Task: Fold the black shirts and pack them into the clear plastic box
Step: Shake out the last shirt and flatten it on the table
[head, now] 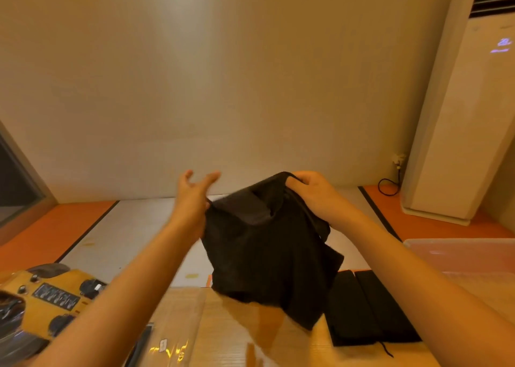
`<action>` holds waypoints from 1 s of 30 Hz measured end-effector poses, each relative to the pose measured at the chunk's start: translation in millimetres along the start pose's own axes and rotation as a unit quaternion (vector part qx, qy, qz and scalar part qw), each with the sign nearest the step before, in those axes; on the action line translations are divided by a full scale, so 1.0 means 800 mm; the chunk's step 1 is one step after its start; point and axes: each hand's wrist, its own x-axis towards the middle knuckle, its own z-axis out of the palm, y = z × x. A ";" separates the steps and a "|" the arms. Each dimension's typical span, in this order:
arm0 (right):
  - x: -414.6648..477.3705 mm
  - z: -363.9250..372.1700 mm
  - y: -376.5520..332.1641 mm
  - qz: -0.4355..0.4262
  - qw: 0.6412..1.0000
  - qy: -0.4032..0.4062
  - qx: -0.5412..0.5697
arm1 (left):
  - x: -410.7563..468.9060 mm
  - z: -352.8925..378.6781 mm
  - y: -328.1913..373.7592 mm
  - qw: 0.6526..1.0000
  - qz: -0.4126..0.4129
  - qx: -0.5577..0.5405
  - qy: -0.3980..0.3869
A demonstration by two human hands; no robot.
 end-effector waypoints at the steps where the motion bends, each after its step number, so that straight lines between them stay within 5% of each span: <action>1: 0.000 0.002 -0.007 0.002 1.000 -0.010 -0.003 | -0.022 0.011 -0.011 0.998 0.005 0.022 -0.062; 5: -0.005 0.006 -0.021 -0.002 0.999 -0.051 -0.005 | -0.069 0.042 -0.059 0.948 0.094 0.120 -0.280; 8: -0.011 -0.003 -0.013 -0.001 0.997 -0.078 -0.023 | -0.063 0.045 -0.071 0.937 0.175 0.188 -0.238; 16: -0.028 -0.063 0.016 0.046 0.990 -0.124 -0.057 | -0.030 0.000 -0.050 0.913 0.209 0.274 -0.218; 24: -0.018 -0.090 0.008 0.004 0.982 -0.108 -0.154 | -0.001 -0.016 0.002 0.939 0.196 0.175 -0.221; 30: -0.006 -0.085 0.001 -0.020 0.995 -0.063 -0.068 | 0.007 -0.020 0.032 0.981 0.054 -0.020 -0.186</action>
